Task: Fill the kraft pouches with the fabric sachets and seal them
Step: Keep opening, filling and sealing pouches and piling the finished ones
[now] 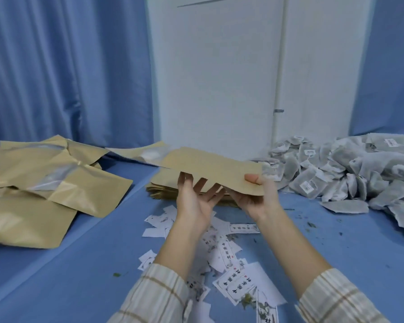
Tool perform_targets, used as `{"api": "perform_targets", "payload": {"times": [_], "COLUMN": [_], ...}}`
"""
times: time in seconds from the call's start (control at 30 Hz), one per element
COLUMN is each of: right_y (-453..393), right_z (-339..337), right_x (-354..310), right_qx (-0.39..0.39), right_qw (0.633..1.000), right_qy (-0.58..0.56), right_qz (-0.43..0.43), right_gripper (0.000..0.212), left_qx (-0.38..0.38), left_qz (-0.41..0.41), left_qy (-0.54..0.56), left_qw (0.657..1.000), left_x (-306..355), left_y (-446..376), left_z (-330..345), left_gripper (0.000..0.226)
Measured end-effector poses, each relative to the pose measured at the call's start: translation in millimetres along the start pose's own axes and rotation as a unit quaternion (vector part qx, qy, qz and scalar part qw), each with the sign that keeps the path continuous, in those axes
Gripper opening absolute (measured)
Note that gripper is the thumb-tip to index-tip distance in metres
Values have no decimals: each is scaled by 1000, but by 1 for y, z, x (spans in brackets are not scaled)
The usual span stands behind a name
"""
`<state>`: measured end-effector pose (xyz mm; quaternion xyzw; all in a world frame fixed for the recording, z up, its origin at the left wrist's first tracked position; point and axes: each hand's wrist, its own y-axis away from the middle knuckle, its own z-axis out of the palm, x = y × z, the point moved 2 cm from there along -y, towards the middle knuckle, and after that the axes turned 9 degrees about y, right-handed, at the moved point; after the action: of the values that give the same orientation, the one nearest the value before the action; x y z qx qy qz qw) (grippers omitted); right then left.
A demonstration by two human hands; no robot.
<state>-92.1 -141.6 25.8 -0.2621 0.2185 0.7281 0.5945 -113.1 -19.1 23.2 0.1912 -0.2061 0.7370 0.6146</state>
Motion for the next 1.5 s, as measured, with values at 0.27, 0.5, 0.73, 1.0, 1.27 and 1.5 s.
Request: {"api": "perform_targets", "payload": {"times": [0.27,0.5,0.73,1.0,1.27,1.5], "right_y": [-95,-173,-243,-279,-232,-146], "right_z": [172,250,194,60,5,35], "right_x": [109,232,240,184,159,125], "right_qx": [-124,-69,-19,-84,-38,-83], "right_qw": [991,908,953,411,321,375], "right_qy": [20,391,239,896,912,744], "right_qz": [53,134,183,-145,-251,-547], "right_gripper": [19,77,33,56,32,35], "left_qx": [16,137,147,141,171,123], "left_qz": [126,110,25,-33,-83,63], "left_qy": [21,36,28,-217,-186,-169], "left_qw": [992,984,988,965,964,976], "left_x": [130,206,149,88,57,52], "left_y": [-66,-131,-183,-199,-175,-135], "left_z": [-32,-134,-146,-154,-145,-88], "left_gripper": [30,32,15,24,11,27]}}
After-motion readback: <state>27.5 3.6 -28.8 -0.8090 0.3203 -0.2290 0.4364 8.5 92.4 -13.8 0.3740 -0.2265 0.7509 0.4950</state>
